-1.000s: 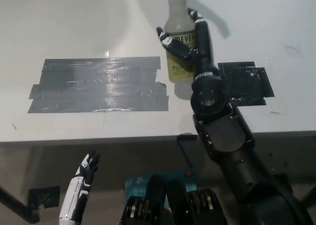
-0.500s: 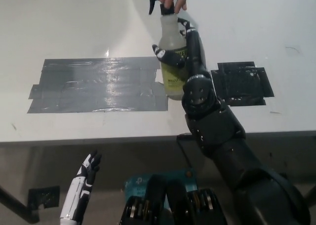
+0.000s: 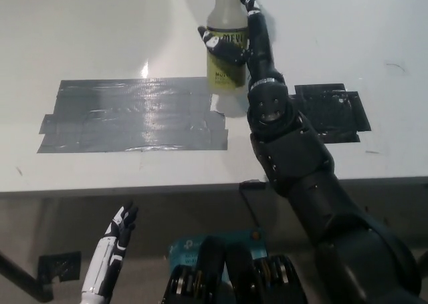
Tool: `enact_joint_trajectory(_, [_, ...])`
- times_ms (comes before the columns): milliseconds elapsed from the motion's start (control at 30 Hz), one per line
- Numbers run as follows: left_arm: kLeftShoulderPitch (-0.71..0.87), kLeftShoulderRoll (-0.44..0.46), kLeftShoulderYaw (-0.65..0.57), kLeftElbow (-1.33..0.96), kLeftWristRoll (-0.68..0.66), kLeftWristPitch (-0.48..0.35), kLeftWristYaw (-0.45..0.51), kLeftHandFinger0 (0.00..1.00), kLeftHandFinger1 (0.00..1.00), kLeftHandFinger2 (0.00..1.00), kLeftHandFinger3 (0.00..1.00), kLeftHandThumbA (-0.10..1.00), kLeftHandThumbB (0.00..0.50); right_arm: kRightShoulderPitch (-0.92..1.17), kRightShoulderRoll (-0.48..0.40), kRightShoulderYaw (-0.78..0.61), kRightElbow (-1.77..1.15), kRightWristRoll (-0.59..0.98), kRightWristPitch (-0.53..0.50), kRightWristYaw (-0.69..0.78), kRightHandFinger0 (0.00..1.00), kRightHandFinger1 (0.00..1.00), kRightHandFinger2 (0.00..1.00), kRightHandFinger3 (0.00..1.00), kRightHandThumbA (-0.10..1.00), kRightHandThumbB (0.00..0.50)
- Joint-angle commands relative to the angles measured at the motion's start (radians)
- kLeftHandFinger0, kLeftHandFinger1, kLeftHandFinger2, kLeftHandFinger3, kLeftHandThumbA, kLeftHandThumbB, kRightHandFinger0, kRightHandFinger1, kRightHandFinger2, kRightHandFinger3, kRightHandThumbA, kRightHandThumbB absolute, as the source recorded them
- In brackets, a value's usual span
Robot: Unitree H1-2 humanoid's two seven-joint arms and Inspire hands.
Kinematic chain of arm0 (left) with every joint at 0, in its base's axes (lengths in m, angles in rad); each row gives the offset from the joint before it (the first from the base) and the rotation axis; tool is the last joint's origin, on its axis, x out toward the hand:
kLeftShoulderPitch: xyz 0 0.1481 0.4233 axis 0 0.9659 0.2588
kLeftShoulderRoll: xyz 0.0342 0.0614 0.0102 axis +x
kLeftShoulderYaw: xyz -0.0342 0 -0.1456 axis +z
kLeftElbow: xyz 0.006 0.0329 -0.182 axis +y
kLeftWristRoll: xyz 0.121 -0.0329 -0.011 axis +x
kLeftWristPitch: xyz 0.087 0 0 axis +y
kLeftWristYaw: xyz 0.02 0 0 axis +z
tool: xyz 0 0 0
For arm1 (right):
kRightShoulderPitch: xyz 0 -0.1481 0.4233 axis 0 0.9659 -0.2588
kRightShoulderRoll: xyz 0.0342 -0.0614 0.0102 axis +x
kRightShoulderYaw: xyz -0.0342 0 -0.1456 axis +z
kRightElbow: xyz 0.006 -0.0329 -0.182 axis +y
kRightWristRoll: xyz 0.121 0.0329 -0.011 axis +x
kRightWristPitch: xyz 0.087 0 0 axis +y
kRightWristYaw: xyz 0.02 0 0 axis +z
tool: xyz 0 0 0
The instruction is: A spray bottle is kept on the black marked spot on the table infront of the robot and the robot extends its right arm to pick it up and hands it to a person
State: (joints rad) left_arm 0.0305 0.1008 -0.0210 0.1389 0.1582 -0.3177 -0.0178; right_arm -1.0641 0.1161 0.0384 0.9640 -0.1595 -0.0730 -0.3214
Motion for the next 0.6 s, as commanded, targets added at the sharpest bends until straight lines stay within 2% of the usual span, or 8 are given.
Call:
enact_joint_trajectory(0, [-0.012, 0.012, -0.008, -0.034, 0.015, -0.007, 0.001, 1.00, 1.00, 1.00, 1.00, 1.00, 0.327, -0.024, -0.022, 0.003, -0.061, 0.051, -0.040, 0.129, 1.00, 1.00, 1.00, 1.00, 0.79, 0.498])
enact_joint_trajectory(33, [-0.013, 0.012, -0.009, -0.035, 0.015, -0.004, 0.001, 1.00, 1.00, 1.00, 1.00, 1.00, 0.330, -0.013, -0.029, 0.019, -0.095, 0.031, -0.016, 0.132, 1.00, 1.00, 1.00, 1.00, 0.90, 0.500])
enact_joint_trajectory(67, [-0.012, 0.011, -0.010, -0.038, 0.015, 0.005, 0.000, 1.00, 1.00, 1.00, 1.00, 1.00, 0.347, 0.000, -0.036, 0.032, -0.133, 0.015, 0.001, 0.134, 1.00, 1.00, 1.00, 1.00, 0.92, 0.500])
enact_joint_trajectory(267, [-0.013, 0.010, -0.012, -0.038, 0.006, 0.005, -0.003, 1.00, 1.00, 1.00, 1.00, 1.00, 0.369, 0.050, -0.056, 0.039, -0.283, 0.006, 0.036, 0.135, 1.00, 1.00, 1.00, 1.00, 0.94, 0.500])
enact_joint_trajectory(300, [-0.011, 0.010, -0.012, -0.042, 0.007, 0.010, -0.003, 1.00, 1.00, 1.00, 1.00, 1.00, 0.377, 0.064, -0.064, 0.037, -0.328, 0.011, 0.054, 0.144, 1.00, 1.00, 1.00, 1.00, 1.00, 0.500])
enact_joint_trajectory(333, [-0.011, 0.010, -0.013, -0.044, 0.008, 0.012, -0.002, 1.00, 1.00, 1.00, 1.00, 1.00, 0.377, 0.071, -0.068, 0.036, -0.349, 0.012, 0.062, 0.147, 1.00, 1.00, 1.00, 1.00, 1.00, 0.500])
enact_joint_trajectory(500, [-0.015, 0.012, -0.014, -0.044, 0.009, 0.013, -0.002, 1.00, 1.00, 1.00, 1.00, 1.00, 0.408, 0.158, -0.113, 0.014, -0.645, 0.035, 0.133, 0.182, 1.00, 1.00, 1.00, 1.00, 0.98, 0.500])
enact_joint_trajectory(567, [-0.017, 0.013, -0.012, -0.045, 0.003, 0.012, -0.004, 1.00, 1.00, 1.00, 1.00, 1.00, 0.410, 0.239, -0.157, 0.022, -0.895, 0.029, 0.194, 0.225, 1.00, 1.00, 1.00, 1.00, 1.00, 0.500])
